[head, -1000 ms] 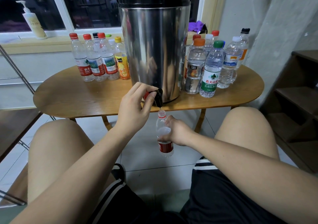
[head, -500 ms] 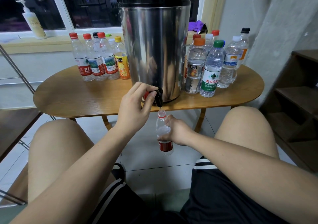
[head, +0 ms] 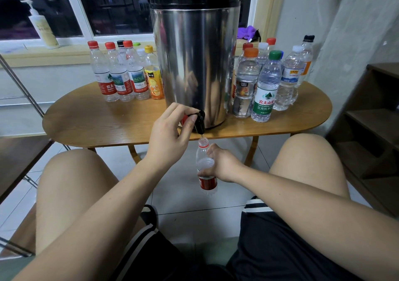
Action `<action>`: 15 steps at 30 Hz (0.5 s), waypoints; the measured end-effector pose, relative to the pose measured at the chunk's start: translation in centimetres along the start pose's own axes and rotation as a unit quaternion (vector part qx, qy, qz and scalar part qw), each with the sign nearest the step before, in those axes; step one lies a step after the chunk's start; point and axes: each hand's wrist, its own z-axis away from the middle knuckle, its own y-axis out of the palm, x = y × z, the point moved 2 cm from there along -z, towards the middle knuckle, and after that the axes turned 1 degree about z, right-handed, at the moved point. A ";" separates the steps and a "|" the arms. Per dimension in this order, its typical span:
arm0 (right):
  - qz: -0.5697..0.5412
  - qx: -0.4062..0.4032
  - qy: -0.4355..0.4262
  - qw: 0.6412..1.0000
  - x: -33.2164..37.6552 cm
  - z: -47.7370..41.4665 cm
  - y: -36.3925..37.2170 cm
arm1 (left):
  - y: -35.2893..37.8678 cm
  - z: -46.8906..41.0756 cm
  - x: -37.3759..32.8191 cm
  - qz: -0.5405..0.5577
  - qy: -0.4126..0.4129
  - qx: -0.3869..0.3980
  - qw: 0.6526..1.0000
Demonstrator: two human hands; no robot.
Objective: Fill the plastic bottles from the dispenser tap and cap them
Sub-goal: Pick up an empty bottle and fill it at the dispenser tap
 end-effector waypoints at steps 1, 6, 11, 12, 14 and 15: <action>0.000 0.000 0.000 1.000 0.0 0.0 0.0 | 0.0 0.0 0.0 0.000 0.000 -0.001 1.000; 0.002 -0.002 -0.002 1.000 0.0 0.0 0.0 | 0.0 0.0 0.0 -0.001 -0.002 0.002 1.000; 0.002 0.000 -0.003 1.000 -0.1 -0.1 0.1 | 0.0 0.0 0.0 -0.001 0.001 0.002 1.000; 0.002 0.000 -0.003 1.000 -0.1 -0.1 0.1 | 0.0 0.0 0.0 -0.002 0.001 0.001 1.000; 0.000 0.000 -0.004 1.000 -0.1 -0.1 0.1 | 0.0 0.0 0.0 -0.003 -0.001 0.002 1.000; 0.001 0.000 -0.004 1.000 -0.1 -0.1 0.1 | 0.0 0.0 -0.1 -0.004 -0.001 0.003 1.000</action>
